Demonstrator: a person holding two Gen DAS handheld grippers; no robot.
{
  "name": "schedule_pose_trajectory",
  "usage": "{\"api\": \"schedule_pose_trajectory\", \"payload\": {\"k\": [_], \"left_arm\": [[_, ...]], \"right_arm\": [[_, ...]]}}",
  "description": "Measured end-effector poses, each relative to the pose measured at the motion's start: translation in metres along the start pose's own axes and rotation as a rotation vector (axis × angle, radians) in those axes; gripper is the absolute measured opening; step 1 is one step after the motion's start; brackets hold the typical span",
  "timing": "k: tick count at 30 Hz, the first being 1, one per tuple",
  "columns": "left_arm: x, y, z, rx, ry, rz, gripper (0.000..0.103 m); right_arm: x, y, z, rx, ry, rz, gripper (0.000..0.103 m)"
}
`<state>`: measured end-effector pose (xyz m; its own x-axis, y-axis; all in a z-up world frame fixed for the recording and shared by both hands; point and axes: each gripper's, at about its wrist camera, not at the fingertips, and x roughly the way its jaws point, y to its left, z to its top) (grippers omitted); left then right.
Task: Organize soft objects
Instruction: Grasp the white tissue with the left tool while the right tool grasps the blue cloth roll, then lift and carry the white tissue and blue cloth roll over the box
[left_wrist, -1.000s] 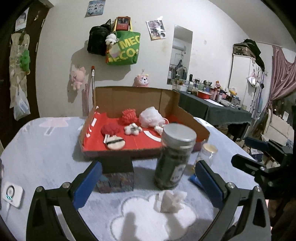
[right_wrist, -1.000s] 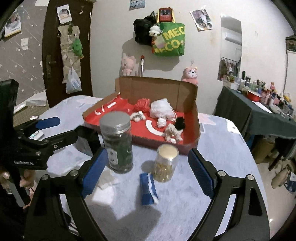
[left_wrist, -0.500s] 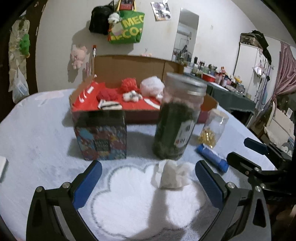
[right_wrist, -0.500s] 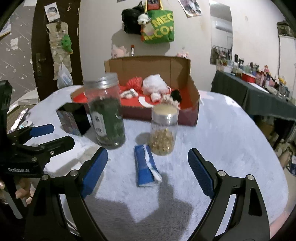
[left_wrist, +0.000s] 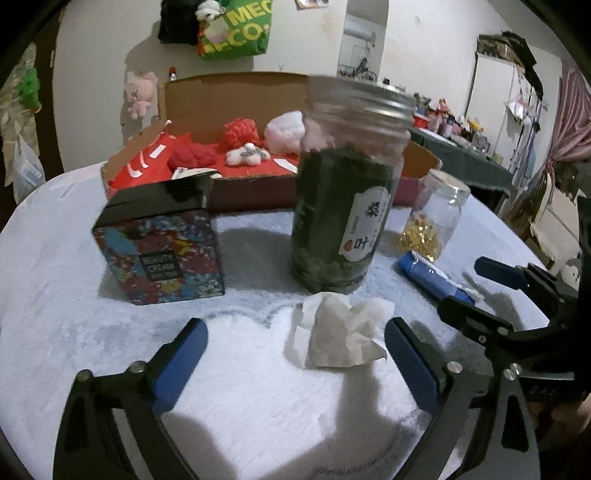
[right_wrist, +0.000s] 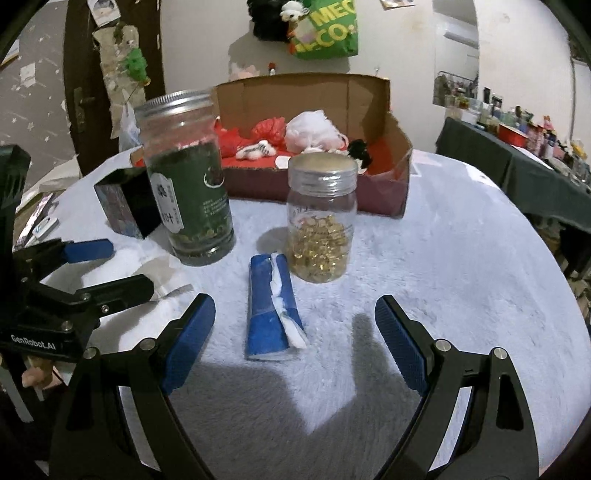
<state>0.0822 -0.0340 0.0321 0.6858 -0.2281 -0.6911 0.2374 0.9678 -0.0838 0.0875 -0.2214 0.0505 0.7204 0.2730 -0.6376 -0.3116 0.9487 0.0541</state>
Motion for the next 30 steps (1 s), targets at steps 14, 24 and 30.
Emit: {"api": "schedule_pose_trajectory", "payload": {"k": [14,24,30], "left_arm": [[-0.008,-0.004,0.009,0.051,0.030,-0.153,0.015],[-0.024,0.003,0.015,0.069,-0.011,-0.162,0.014],[-0.024,0.004,0.014,0.067,-0.014,-0.159,0.014]], "right_arm": [[-0.002,0.020,-0.001,-0.061,-0.016,0.132,0.023],[-0.013,0.039,0.011,-0.048,-0.051,0.144,0.023],[-0.012,0.041,0.012,-0.048,-0.045,0.147,0.023]]}}
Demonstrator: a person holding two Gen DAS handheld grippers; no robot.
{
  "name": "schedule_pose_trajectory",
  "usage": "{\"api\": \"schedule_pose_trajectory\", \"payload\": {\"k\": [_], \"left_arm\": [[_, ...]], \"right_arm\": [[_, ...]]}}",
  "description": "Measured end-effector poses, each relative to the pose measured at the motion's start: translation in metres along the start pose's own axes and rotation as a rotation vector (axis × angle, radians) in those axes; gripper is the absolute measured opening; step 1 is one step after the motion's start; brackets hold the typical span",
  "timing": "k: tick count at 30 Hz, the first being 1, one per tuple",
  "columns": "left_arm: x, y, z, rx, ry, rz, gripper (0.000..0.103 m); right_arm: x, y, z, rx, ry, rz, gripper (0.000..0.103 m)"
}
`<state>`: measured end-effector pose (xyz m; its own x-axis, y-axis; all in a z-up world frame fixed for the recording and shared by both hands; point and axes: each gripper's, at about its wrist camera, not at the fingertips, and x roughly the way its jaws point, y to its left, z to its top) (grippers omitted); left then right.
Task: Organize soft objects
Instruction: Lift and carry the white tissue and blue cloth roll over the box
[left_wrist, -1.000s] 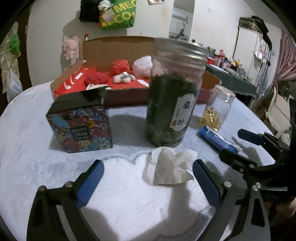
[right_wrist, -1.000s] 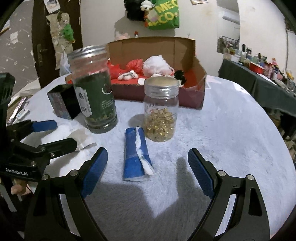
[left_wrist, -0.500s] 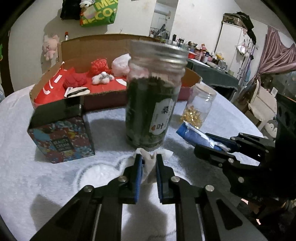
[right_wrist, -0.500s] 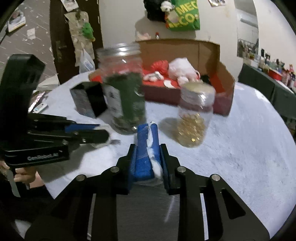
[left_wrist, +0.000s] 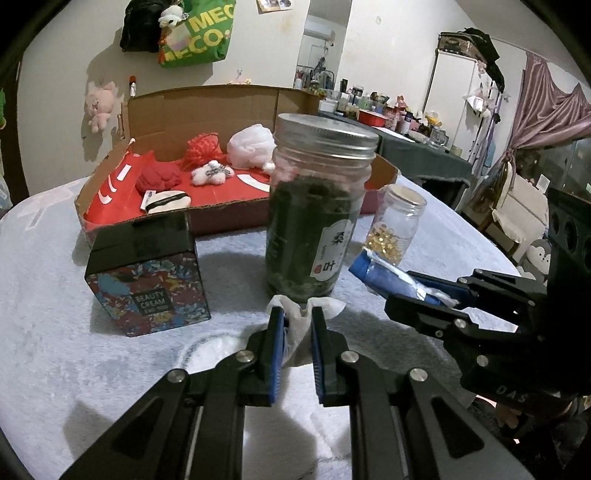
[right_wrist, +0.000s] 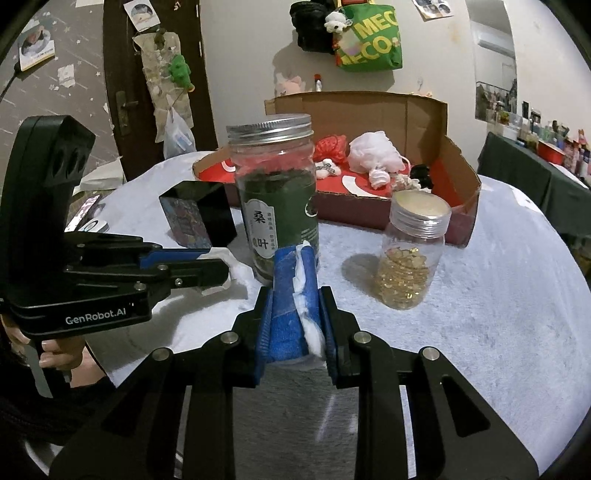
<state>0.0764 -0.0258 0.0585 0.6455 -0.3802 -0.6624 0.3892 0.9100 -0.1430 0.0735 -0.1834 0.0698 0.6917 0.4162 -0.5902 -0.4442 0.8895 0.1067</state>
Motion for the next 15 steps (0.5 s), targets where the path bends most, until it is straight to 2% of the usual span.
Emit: {"api": "schedule_pose_trajectory", "payload": {"k": [15], "left_arm": [[-0.020,0.019,-0.002,-0.031,-0.050,0.064,0.014]], "right_arm": [[-0.003,-0.012,-0.003,0.024,0.010,-0.024,0.023]]}}
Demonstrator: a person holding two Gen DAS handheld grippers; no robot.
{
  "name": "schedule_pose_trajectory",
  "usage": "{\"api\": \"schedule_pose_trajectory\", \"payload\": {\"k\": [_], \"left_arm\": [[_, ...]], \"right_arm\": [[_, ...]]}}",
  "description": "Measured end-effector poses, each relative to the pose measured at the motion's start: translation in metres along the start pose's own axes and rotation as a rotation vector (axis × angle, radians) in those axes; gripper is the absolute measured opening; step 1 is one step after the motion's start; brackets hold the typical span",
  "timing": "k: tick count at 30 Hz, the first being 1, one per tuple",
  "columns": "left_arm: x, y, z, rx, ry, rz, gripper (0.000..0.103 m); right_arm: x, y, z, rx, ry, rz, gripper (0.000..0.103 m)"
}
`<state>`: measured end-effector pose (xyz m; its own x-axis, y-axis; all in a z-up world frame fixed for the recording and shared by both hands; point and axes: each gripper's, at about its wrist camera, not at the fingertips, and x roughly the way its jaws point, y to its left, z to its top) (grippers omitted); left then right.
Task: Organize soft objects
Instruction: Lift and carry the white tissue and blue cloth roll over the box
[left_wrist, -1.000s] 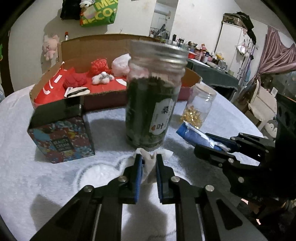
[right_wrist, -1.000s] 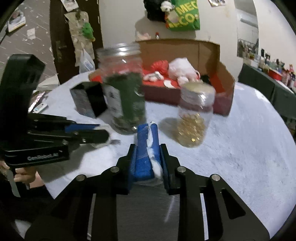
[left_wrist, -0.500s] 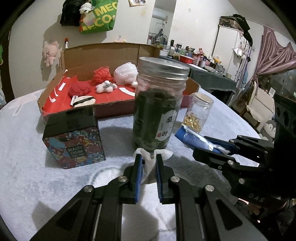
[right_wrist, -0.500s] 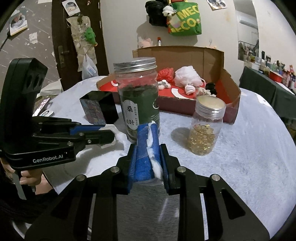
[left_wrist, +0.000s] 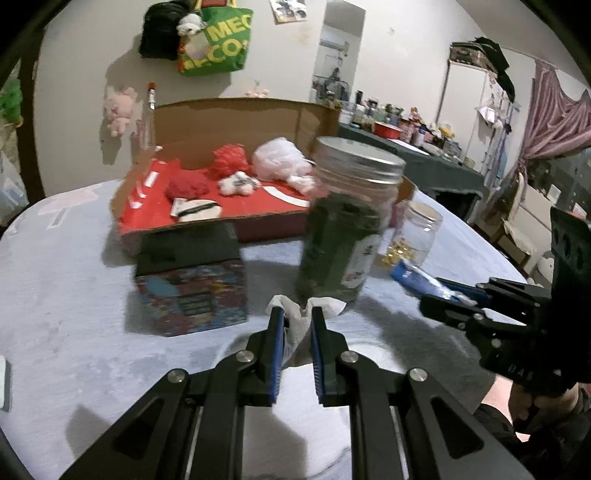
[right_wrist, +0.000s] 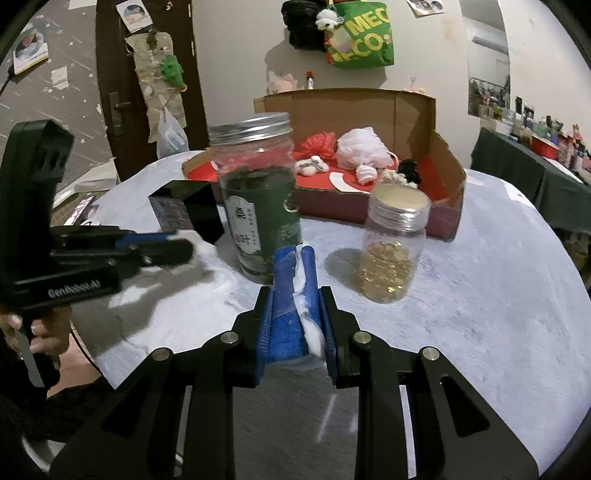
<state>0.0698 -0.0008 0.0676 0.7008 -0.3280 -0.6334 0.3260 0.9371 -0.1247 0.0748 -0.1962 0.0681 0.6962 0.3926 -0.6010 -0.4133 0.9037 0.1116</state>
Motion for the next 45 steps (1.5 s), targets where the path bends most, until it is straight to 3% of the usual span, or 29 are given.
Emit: {"api": "schedule_pose_trajectory", "payload": {"k": [20,35,45], "left_arm": [[-0.025,0.080,-0.014,-0.073,-0.019,0.151,0.014],[-0.013,0.112,0.007,0.004,-0.034,0.152,0.014],[-0.003,0.118,0.028,0.071,-0.028,0.131,0.014]], "right_arm": [[-0.013,-0.050,-0.010,0.073,0.034,-0.052,0.023],[-0.011,-0.092,0.002,0.055,0.054,-0.069,0.023],[0.002,-0.110,0.025,0.011,0.076,-0.027,0.023]]}}
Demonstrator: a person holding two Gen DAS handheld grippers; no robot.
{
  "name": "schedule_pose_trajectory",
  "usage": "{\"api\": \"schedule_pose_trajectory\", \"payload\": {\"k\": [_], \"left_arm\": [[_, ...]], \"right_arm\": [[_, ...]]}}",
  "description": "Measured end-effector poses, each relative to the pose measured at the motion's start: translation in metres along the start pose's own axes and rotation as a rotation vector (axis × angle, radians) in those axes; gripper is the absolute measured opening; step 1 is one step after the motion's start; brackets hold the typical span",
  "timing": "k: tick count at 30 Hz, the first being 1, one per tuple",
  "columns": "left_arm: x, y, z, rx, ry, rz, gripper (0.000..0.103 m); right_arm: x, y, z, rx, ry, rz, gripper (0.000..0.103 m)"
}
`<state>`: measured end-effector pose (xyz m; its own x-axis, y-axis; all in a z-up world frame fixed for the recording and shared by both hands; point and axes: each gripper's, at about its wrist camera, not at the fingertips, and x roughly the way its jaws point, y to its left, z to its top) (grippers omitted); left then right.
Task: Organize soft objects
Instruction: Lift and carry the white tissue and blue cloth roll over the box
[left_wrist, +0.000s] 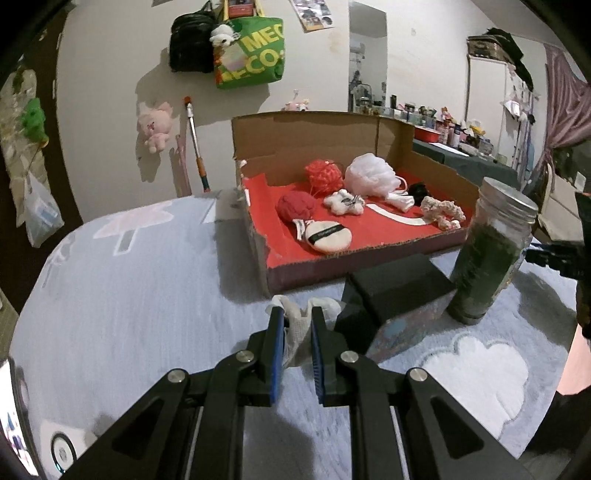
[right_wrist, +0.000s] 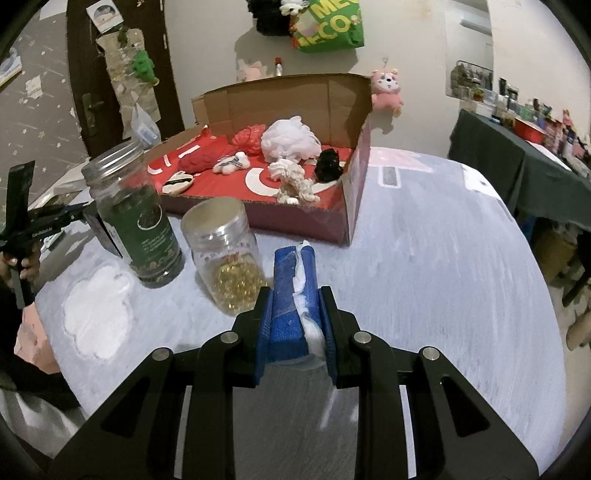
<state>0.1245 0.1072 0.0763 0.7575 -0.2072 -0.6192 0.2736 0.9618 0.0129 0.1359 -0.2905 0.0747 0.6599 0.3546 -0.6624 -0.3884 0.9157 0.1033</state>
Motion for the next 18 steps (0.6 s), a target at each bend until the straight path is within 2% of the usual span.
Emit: {"api": "schedule_pose_trajectory", "payload": {"k": [11,18], "left_arm": [[0.009,-0.003,0.036,0.075,-0.001,-0.046,0.014],[0.022,-0.003,0.065,0.088,0.016,-0.113,0.014]], "right_arm": [[0.016,-0.007,0.035,-0.043,0.020,0.088,0.023],[0.027,-0.012,0.061,-0.066,0.040,0.162,0.023]]}}
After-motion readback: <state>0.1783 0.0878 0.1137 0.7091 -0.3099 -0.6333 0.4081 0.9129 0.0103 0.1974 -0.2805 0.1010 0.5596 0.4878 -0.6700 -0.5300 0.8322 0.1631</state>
